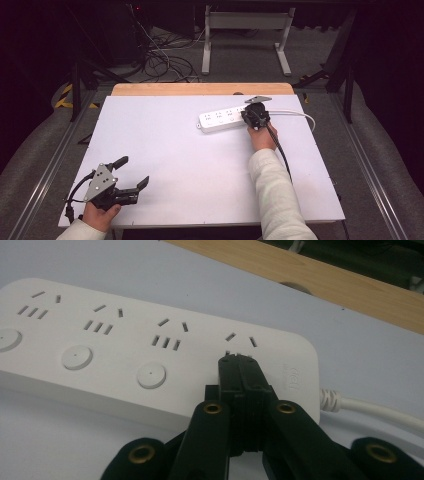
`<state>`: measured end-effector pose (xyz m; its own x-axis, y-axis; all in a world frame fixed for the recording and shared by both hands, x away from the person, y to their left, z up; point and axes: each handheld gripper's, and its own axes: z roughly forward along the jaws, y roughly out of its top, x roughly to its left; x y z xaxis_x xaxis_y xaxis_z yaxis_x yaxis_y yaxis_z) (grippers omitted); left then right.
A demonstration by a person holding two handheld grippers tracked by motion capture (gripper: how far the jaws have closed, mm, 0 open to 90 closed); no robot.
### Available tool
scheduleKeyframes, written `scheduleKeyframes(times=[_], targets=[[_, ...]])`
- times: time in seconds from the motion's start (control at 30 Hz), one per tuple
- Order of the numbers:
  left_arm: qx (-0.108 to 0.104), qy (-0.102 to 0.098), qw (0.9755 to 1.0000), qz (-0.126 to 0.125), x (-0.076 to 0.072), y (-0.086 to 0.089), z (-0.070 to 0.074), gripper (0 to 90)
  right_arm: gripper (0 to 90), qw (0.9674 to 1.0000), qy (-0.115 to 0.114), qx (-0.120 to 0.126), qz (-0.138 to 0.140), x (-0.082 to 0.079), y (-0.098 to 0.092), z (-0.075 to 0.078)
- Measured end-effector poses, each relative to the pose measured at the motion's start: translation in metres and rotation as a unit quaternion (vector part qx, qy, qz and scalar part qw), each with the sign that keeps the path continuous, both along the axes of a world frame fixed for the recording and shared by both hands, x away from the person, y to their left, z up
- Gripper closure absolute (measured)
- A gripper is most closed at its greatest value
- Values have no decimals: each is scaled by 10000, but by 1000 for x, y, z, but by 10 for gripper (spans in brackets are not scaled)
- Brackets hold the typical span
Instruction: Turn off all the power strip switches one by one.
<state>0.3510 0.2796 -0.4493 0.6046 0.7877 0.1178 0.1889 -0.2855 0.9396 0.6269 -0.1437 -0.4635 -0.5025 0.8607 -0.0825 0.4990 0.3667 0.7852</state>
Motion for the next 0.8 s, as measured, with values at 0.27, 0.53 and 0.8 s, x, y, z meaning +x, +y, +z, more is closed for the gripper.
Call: scheduleKeyframes(times=[0.27,0.53,0.8], targets=[[-22,-19,10000,-1,-1,0,0,112,900,10000,10,39,-13,1,5,-1],[-24,-17,10000,1,-2,1,0,112,900,9999,21,153,-33,1,4,-2],[-19,-28,10000,11,-2,1,1,112,900,9995,20,311,-62,0,1,-3]])
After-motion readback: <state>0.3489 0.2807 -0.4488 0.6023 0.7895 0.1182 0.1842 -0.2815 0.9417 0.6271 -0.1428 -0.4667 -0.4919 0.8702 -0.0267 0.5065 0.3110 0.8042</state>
